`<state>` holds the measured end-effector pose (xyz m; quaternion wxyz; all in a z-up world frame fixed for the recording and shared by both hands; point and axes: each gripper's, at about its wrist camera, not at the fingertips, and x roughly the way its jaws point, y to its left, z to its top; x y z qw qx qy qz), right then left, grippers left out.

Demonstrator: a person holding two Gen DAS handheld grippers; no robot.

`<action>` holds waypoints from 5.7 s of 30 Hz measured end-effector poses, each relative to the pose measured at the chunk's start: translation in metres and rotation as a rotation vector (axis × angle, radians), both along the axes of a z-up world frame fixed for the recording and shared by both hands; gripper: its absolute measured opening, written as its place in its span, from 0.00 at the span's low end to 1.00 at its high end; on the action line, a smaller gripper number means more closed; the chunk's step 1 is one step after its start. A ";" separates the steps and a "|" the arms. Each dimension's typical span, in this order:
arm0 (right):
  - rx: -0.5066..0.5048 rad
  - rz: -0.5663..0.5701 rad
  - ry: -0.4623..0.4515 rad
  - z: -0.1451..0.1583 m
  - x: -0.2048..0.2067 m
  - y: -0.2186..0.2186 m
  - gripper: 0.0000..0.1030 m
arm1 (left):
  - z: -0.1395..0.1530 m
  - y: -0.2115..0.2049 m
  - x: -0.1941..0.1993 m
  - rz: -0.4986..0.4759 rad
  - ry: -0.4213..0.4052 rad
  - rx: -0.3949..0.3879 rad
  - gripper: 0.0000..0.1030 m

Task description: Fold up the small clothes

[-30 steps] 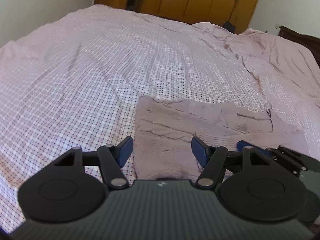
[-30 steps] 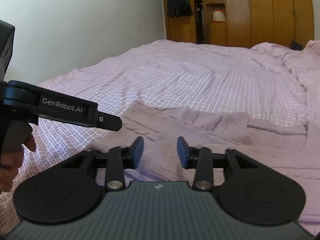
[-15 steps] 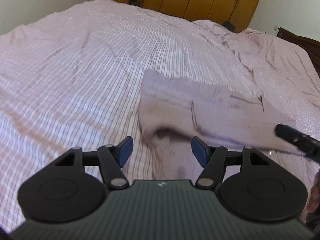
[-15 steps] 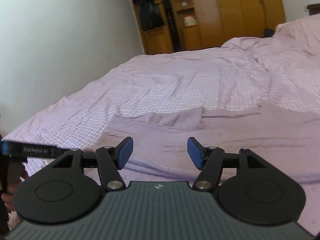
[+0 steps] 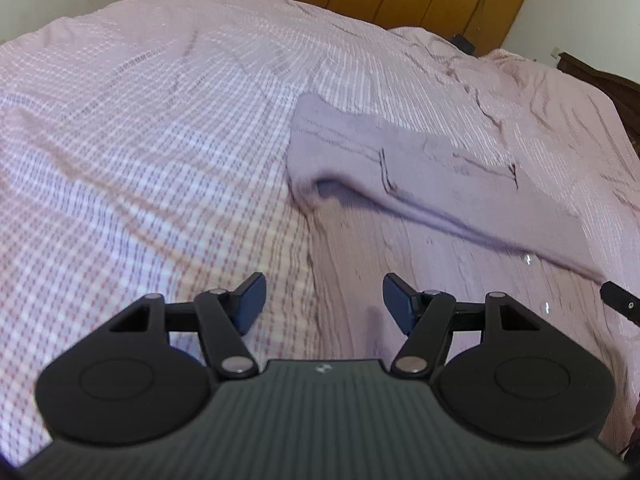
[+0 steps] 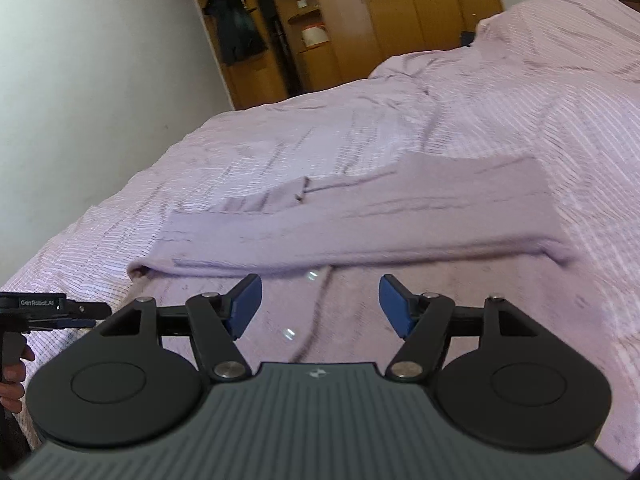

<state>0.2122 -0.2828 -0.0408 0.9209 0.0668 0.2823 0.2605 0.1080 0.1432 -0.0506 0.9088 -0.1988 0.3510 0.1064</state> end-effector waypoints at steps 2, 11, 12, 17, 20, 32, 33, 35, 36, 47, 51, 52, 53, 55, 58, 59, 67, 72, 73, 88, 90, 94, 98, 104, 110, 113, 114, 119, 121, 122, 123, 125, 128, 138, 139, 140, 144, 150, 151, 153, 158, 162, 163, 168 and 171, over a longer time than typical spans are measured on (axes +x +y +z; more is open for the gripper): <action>-0.003 -0.020 0.004 -0.002 -0.009 -0.017 0.70 | -0.003 -0.006 -0.009 -0.011 0.004 0.009 0.65; 0.057 -0.093 0.034 -0.012 -0.031 -0.086 0.73 | -0.007 -0.025 -0.037 -0.029 -0.001 0.034 0.74; 0.068 -0.092 0.035 -0.012 -0.031 -0.090 0.73 | -0.007 -0.026 -0.036 -0.033 0.003 0.045 0.74; 0.016 -0.112 0.029 -0.010 -0.007 -0.077 0.67 | -0.004 -0.029 -0.020 -0.048 0.007 0.056 0.74; -0.034 -0.059 0.062 -0.015 0.027 -0.054 0.45 | 0.006 -0.030 0.002 -0.084 -0.017 0.068 0.74; -0.193 -0.160 -0.026 -0.025 0.113 -0.017 0.45 | 0.006 -0.018 0.069 -0.158 -0.010 0.119 0.74; -0.167 -0.163 -0.035 -0.021 0.116 -0.018 0.45 | 0.007 -0.016 0.069 -0.159 -0.020 0.095 0.74; -0.112 -0.174 -0.040 -0.015 0.120 -0.018 0.45 | 0.010 -0.015 0.067 -0.160 -0.031 0.071 0.74; -0.084 -0.172 -0.029 -0.014 0.122 -0.017 0.45 | 0.011 -0.015 0.066 -0.159 -0.036 0.072 0.74; -0.103 -0.106 0.093 -0.036 0.119 0.007 0.45 | 0.009 -0.022 0.067 -0.170 -0.024 0.089 0.74; -0.071 -0.129 0.111 -0.044 0.122 0.009 0.45 | 0.007 -0.022 0.066 -0.172 -0.018 0.102 0.74; -0.063 -0.135 0.113 -0.045 0.123 0.010 0.45 | 0.007 -0.021 0.066 -0.171 -0.017 0.099 0.74; -0.045 -0.134 0.116 -0.047 0.125 0.011 0.45 | 0.007 -0.021 0.066 -0.169 -0.017 0.096 0.74; 0.078 -0.111 0.154 -0.052 0.132 0.002 0.33 | 0.008 -0.020 0.064 -0.163 -0.019 0.089 0.74; 0.136 -0.145 0.176 -0.054 0.137 -0.004 0.11 | 0.011 -0.020 0.061 -0.164 -0.029 0.087 0.74; 0.111 -0.169 0.158 -0.051 0.135 -0.002 0.10 | 0.011 -0.021 0.061 -0.167 -0.028 0.092 0.74; -0.060 -0.344 0.047 -0.036 0.130 -0.004 0.09 | 0.011 -0.021 0.061 -0.164 -0.020 0.105 0.74; -0.058 -0.309 0.109 -0.044 0.135 -0.004 0.22 | 0.009 -0.023 0.063 -0.169 -0.010 0.115 0.74; -0.062 -0.309 0.117 -0.043 0.134 -0.003 0.26 | 0.009 -0.023 0.064 -0.169 -0.009 0.116 0.74; -0.244 0.069 -0.114 0.001 0.042 0.113 0.52 | 0.025 -0.015 0.088 -0.148 -0.079 0.144 0.74; -0.222 0.153 -0.171 0.002 0.044 0.143 0.52 | 0.028 -0.006 0.095 -0.131 -0.081 0.128 0.74; -0.349 0.230 -0.268 -0.016 0.046 0.203 0.52 | 0.022 0.013 0.093 -0.092 -0.046 0.149 0.74; -0.479 0.330 -0.313 -0.043 0.036 0.241 0.52 | 0.013 0.029 0.092 -0.059 -0.010 0.131 0.74; -0.326 0.237 -0.239 -0.040 0.051 0.225 0.51 | 0.020 0.031 0.089 -0.065 -0.041 0.095 0.74; -0.335 0.240 -0.155 -0.048 0.058 0.220 0.51 | 0.015 0.020 0.094 -0.082 -0.019 0.110 0.74; -0.373 0.243 -0.164 -0.049 0.052 0.222 0.46 | 0.013 0.020 0.095 -0.100 -0.012 0.072 0.74; -0.377 0.237 -0.163 -0.049 0.052 0.222 0.33 | 0.011 0.021 0.095 -0.105 -0.011 0.059 0.74; -0.360 0.233 -0.211 -0.045 0.050 0.223 0.09 | 0.015 0.026 0.096 -0.100 -0.024 0.027 0.74; -0.367 0.225 -0.240 -0.042 0.047 0.225 0.08 | 0.016 0.027 0.095 -0.097 -0.028 0.021 0.74; -0.359 0.214 -0.246 -0.039 0.049 0.225 0.08 | 0.017 0.028 0.094 -0.097 -0.030 0.020 0.74; -0.340 0.200 -0.246 -0.035 0.050 0.224 0.08 | 0.018 0.027 0.094 -0.096 -0.032 0.022 0.74; -0.297 0.168 -0.241 -0.024 0.056 0.221 0.08 | 0.019 0.027 0.094 -0.098 -0.037 0.030 0.74; -0.250 0.110 -0.271 -0.005 0.064 0.215 0.07 | 0.020 0.026 0.094 -0.099 -0.039 0.044 0.74; -0.001 -0.029 -0.330 0.071 0.083 0.190 0.07 | 0.024 0.033 0.094 -0.081 -0.052 0.028 0.74; 0.005 -0.025 -0.340 0.074 0.081 0.194 0.07 | 0.023 0.034 0.093 -0.079 -0.051 0.027 0.74; 0.015 -0.019 -0.345 0.078 0.080 0.198 0.07 | 0.023 0.034 0.093 -0.076 -0.049 0.025 0.74; 0.005 0.005 -0.361 0.081 0.077 0.220 0.07 | 0.023 0.037 0.092 -0.063 -0.050 0.013 0.74; -0.049 0.102 -0.212 0.042 0.081 0.239 0.09 | 0.023 0.042 0.091 -0.040 -0.049 -0.005 0.74; -0.057 0.127 -0.177 0.033 0.082 0.241 0.13 | 0.022 0.043 0.091 -0.040 -0.046 -0.005 0.74; -0.062 0.137 -0.152 0.019 0.081 0.239 0.38 | 0.022 0.042 0.091 -0.045 -0.041 -0.006 0.74; -0.071 0.151 -0.114 0.007 0.077 0.233 0.49 | 0.020 0.040 0.091 -0.056 -0.039 -0.004 0.74; -0.094 0.157 -0.128 0.007 0.062 0.221 0.61 | 0.019 0.031 0.083 -0.100 -0.029 -0.002 0.74; -0.089 0.160 -0.127 0.009 0.059 0.211 0.63 | 0.019 0.027 0.078 -0.118 -0.032 -0.003 0.74; -0.105 0.196 -0.091 0.010 0.037 0.135 0.67 | 0.011 0.002 0.049 -0.191 -0.017 0.005 0.74; -0.183 0.143 -0.095 0.008 0.018 0.088 0.69 | -0.002 -0.009 0.036 -0.205 0.018 -0.038 0.74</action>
